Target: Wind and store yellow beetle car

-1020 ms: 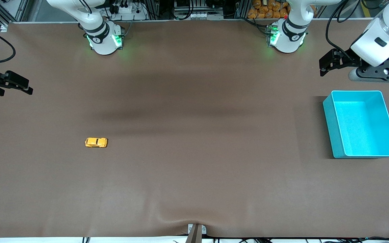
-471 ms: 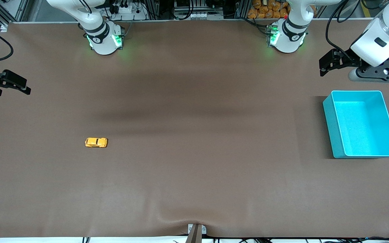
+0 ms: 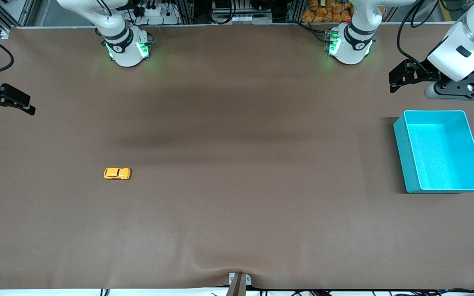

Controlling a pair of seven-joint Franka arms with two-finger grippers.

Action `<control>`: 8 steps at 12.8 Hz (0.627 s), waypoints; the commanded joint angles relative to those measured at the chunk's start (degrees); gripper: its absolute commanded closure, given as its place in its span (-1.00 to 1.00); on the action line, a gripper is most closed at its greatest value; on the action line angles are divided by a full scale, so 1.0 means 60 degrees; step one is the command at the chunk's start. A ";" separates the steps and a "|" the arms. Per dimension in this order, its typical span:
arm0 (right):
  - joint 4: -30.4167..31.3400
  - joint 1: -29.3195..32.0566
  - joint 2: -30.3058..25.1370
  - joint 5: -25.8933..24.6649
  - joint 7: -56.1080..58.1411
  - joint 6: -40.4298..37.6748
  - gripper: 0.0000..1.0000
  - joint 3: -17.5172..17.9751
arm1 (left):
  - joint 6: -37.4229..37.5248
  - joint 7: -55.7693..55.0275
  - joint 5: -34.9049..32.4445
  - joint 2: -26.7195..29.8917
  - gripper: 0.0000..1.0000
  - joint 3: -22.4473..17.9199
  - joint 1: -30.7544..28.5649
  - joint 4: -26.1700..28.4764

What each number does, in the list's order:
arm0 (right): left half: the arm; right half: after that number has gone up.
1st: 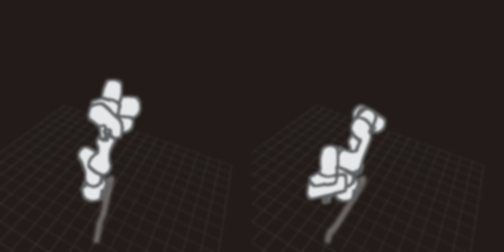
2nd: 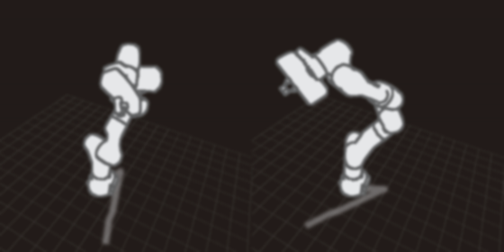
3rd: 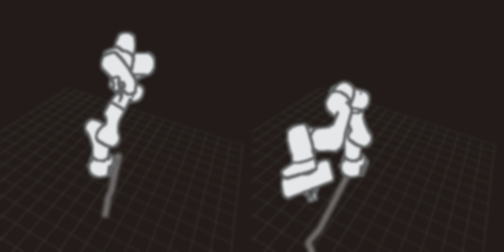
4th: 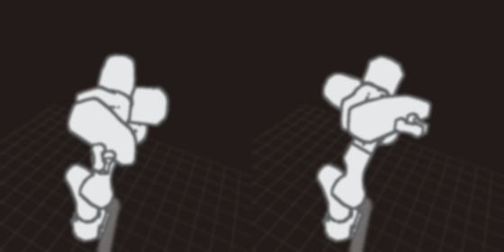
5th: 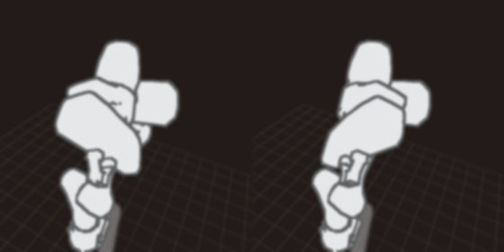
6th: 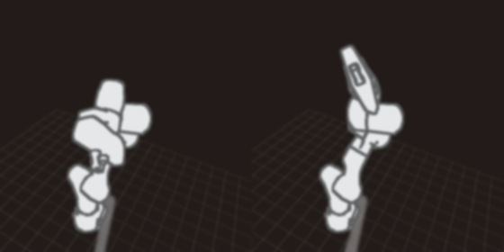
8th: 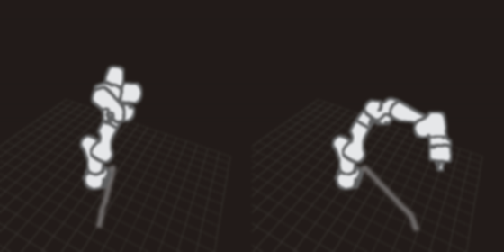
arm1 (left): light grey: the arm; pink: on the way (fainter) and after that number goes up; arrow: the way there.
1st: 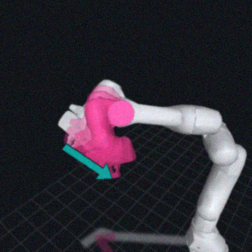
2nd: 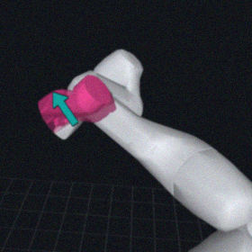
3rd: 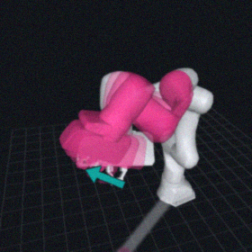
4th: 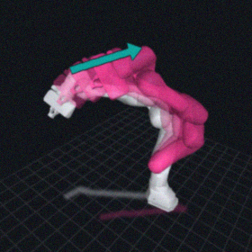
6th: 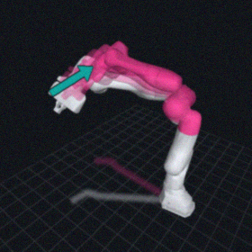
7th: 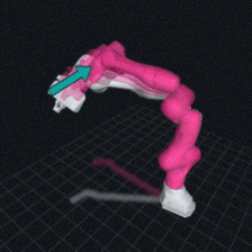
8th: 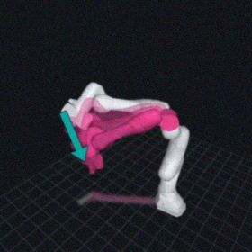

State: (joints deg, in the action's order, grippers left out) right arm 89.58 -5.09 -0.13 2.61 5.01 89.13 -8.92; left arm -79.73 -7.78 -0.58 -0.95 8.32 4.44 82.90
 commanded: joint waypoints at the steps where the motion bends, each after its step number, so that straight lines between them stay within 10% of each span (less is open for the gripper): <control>1: -0.0267 -0.0030 0.0183 -0.0054 -0.0015 -0.0089 -1.00 0.0008 | -0.0072 -0.0007 0.0127 -0.0003 -1.00 0.0019 -0.0051 -0.0018; 8: -0.0267 -0.0382 0.0345 -0.0010 -0.0015 0.0115 -1.00 0.0037 | -0.0072 -0.0007 0.0127 -0.0003 -1.00 0.0019 -0.0066 -0.0003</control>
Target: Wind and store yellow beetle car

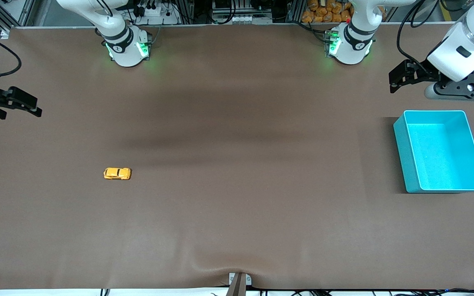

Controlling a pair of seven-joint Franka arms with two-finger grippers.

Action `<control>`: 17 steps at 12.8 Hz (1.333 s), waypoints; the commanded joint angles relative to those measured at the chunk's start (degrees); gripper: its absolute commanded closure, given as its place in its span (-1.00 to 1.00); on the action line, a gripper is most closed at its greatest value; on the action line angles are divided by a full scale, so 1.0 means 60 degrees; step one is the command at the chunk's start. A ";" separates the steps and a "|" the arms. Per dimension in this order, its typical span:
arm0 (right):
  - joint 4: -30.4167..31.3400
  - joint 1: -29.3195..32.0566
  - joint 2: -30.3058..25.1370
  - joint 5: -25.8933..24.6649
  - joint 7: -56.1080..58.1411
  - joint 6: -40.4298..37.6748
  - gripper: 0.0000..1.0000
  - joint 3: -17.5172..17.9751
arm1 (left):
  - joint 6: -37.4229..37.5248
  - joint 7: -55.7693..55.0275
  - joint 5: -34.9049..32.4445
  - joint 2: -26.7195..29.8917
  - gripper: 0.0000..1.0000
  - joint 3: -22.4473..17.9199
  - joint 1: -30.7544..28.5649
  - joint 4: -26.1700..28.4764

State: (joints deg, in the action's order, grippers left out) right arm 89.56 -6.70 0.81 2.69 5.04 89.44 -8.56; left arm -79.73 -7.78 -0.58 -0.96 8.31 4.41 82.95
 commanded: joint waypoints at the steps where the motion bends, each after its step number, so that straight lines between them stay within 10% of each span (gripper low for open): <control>1: -0.0249 -0.0100 0.0202 -0.0024 -0.0020 0.0093 -1.00 -0.0024 | -0.0072 -0.0007 0.0127 0.0000 -1.00 0.0021 -0.0062 -0.0012; 7: -0.0351 -0.0173 0.0231 0.0005 0.0038 0.0239 -1.00 -0.0009 | -0.0072 -0.0007 0.0112 0.0000 -1.00 0.0021 -0.0062 -0.0012; 17: 0.0728 -0.0699 0.1140 -0.0215 0.8248 0.1175 -1.00 -0.0009 | -0.0072 -0.0007 0.0097 -0.0059 -1.00 0.0021 -0.0091 0.0017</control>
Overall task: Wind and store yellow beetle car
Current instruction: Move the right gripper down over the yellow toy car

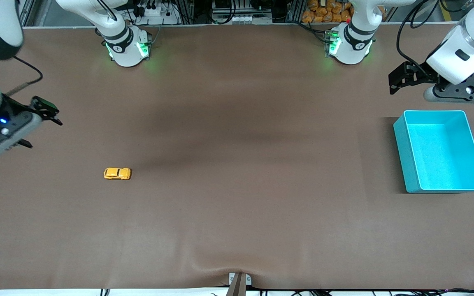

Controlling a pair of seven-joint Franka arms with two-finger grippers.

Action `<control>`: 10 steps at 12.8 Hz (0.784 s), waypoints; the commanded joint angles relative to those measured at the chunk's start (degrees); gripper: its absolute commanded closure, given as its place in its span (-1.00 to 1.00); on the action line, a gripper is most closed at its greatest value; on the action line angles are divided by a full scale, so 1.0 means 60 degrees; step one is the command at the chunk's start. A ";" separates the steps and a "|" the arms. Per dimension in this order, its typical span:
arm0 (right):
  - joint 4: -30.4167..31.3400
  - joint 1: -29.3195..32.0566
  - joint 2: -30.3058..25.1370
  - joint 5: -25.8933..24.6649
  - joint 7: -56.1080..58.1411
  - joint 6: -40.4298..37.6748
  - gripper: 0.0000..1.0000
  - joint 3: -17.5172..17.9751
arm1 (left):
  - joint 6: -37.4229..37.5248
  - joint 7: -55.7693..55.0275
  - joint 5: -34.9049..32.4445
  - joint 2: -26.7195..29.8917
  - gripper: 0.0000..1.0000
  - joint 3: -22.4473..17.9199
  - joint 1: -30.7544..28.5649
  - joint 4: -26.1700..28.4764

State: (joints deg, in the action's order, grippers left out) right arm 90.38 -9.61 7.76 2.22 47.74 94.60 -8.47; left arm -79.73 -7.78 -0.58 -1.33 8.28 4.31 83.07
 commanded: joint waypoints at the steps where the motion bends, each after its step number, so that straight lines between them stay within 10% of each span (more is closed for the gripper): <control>1: 0.1118 -0.0229 -0.0049 -0.0136 0.2126 0.0810 -1.00 -0.0024 | -0.0072 -0.0007 0.0097 0.0001 -1.00 0.0027 -0.0074 -0.0002; 10: 0.3569 -0.0215 0.1324 -0.0884 0.5252 0.4737 -0.89 -0.0024 | -0.0072 -0.0007 0.0097 0.0001 -1.00 0.0027 -0.0089 -0.0002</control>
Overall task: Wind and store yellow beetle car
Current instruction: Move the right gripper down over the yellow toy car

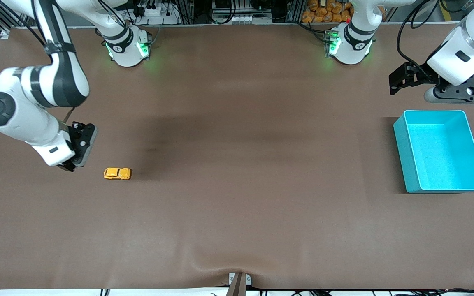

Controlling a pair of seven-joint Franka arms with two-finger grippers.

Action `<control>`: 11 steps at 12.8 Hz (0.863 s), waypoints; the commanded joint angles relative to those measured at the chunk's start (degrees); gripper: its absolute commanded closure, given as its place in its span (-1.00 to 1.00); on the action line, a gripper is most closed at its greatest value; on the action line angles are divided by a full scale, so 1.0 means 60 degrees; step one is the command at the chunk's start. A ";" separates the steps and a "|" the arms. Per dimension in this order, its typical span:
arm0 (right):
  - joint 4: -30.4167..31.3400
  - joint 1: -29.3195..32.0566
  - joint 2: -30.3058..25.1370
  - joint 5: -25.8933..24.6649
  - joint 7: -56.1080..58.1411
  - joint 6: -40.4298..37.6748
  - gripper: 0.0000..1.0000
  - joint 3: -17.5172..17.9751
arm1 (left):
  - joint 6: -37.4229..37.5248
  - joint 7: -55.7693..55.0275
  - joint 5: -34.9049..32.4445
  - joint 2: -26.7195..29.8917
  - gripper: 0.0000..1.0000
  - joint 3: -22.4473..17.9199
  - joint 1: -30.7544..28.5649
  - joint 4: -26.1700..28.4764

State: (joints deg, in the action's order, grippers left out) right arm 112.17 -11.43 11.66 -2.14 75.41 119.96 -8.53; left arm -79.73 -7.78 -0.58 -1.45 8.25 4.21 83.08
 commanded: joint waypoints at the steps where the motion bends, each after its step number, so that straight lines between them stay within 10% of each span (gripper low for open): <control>1: -0.0092 0.0117 0.1070 -0.0156 0.1079 0.0645 -0.75 -0.0014 | -0.0072 -0.0007 0.0097 0.0021 -1.00 0.0031 -0.0072 -0.0003; 11: -0.0121 -0.0117 0.2743 0.0503 0.1421 0.2681 -0.74 0.0044 | -0.0072 -0.0007 0.0083 0.0021 -1.00 0.0031 -0.0072 -0.0003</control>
State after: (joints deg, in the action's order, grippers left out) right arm 112.31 -11.50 27.62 -0.70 82.62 135.11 -8.32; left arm -79.73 -7.78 -0.58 -1.50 8.24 4.20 83.10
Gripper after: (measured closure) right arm 0.128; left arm 0.000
